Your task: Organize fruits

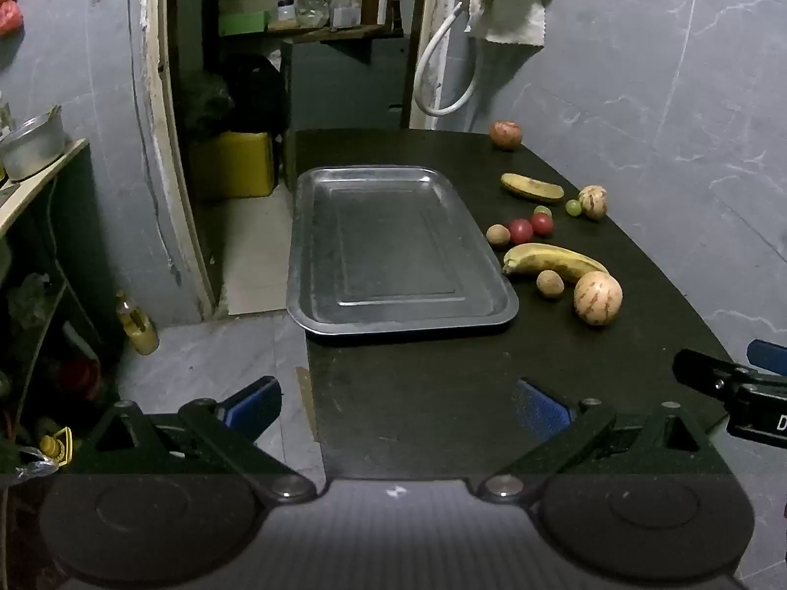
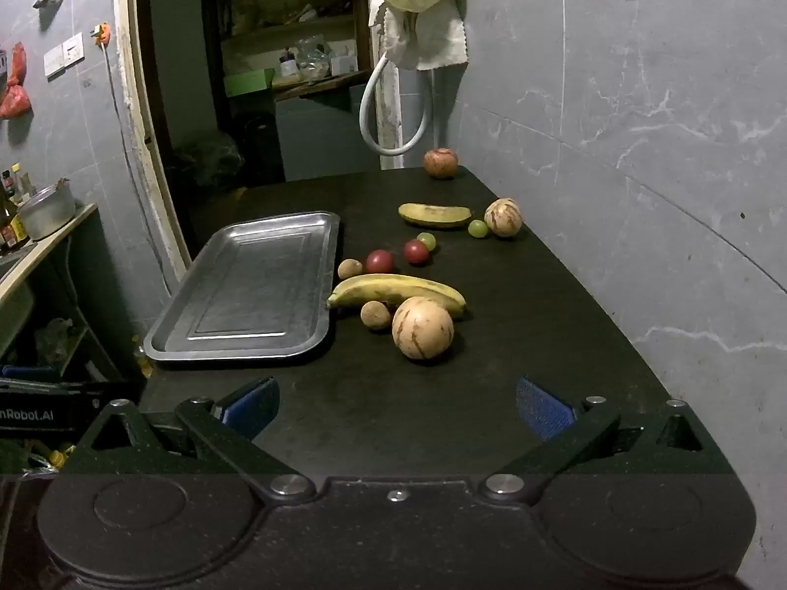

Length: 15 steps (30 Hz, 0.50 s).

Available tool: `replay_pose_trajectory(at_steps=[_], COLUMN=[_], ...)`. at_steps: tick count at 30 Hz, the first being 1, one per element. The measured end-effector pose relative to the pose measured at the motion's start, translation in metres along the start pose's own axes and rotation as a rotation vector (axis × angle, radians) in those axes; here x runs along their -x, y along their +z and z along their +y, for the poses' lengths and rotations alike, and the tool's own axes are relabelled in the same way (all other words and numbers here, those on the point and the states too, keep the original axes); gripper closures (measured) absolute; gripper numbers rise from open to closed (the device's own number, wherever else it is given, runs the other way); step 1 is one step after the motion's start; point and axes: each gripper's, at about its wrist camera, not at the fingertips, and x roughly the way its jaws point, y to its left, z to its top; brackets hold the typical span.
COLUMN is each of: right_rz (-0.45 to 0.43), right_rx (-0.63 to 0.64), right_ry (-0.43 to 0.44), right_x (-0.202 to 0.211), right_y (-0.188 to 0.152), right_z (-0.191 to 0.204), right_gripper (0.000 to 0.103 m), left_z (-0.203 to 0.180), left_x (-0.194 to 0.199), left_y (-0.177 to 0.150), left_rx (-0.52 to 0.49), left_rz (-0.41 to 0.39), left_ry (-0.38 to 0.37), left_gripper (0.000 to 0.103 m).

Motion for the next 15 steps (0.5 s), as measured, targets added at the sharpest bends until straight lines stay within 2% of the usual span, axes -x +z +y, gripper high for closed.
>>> replay_pose_trajectory(at_steps=[15], right_rz=[0.008], right_rx=[0.001], right_ry=[-0.001], right_x=[-0.0042], right_y=[0.0010], right_z=[0.0003], right_gripper=[0.001], left_z=[0.0021], left_x=[-0.0073], left_y=[-0.0021], left_rx=[0.002], left_rz=[0.015], left_ry=[-0.004], left_gripper=[0.001])
